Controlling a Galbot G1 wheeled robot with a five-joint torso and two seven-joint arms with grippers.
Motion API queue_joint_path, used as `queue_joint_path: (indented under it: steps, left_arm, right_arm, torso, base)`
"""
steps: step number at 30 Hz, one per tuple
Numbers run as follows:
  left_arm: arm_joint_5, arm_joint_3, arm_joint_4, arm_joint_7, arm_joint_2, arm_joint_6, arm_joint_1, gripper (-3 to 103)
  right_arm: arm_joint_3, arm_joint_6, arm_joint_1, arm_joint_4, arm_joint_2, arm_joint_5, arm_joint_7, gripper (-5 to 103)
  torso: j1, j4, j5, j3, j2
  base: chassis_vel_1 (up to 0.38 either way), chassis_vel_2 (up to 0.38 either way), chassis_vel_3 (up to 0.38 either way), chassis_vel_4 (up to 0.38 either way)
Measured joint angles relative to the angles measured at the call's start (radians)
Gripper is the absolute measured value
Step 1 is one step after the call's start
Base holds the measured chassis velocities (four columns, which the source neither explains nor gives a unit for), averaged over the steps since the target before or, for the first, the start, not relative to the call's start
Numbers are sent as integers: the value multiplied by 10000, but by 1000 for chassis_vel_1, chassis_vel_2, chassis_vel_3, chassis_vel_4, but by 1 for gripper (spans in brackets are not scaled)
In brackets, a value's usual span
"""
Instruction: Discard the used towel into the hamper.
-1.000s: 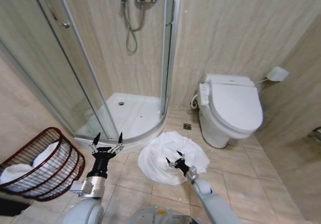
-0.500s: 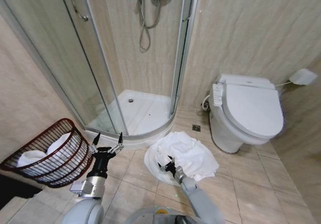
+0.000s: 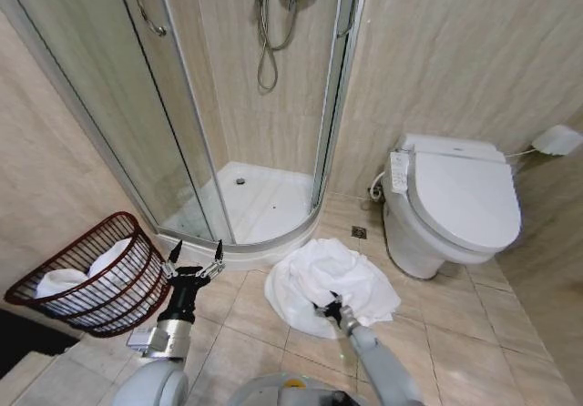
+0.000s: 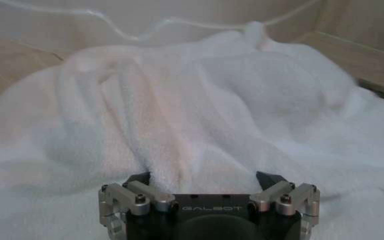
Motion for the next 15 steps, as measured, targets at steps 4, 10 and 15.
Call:
queue_joint_path:
  steps: [4,10,15]
  left_arm:
    - [0,0,0,0,0,0,0,100]
    - [0,0,0,0,0,0,0,100]
    - [0,0,0,0,0,0,0,100]
  right_arm:
    - [222,73,-21,-70,-211,23,-133,100]
    - [296,255,33,-181,-75,324,-914,100]
    - [445,235,252,-392,298,9,-1165,98]
  torso:
    - [4,-1,-2,7,11]
    - [10,0,-1,20,29]
    - [15,3,-1,28,40]
  base:
    - [0,0,0,0]
    - [0,0,0,0]
    - [0,0,0,0]
